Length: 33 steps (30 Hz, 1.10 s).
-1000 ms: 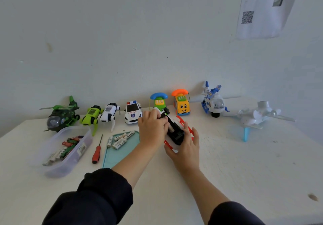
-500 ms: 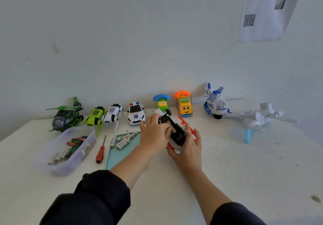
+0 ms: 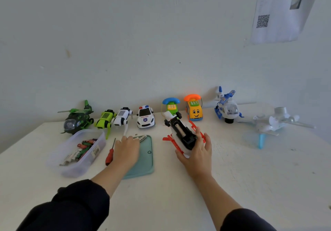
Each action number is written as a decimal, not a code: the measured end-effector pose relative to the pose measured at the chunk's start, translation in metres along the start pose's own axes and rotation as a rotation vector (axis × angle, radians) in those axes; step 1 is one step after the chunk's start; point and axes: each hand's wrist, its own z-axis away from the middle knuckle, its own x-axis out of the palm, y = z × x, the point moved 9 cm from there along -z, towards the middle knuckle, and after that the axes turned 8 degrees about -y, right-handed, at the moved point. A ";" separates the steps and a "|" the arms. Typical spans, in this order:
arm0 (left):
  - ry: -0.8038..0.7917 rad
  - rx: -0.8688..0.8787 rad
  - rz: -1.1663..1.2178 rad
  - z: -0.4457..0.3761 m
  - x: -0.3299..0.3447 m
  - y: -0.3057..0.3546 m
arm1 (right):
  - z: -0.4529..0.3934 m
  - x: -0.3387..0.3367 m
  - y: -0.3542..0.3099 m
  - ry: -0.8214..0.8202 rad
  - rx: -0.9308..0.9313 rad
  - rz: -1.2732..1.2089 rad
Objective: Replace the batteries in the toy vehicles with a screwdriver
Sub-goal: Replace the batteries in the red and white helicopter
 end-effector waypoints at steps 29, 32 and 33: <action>0.291 0.196 1.048 0.012 -0.102 0.079 | 0.004 -0.003 0.001 0.083 -0.066 0.006; 0.251 0.197 0.947 0.009 -0.101 0.086 | 0.003 -0.002 0.002 0.080 -0.069 0.025; 0.234 0.187 0.921 0.007 -0.100 0.086 | 0.003 -0.002 0.001 0.083 -0.078 0.037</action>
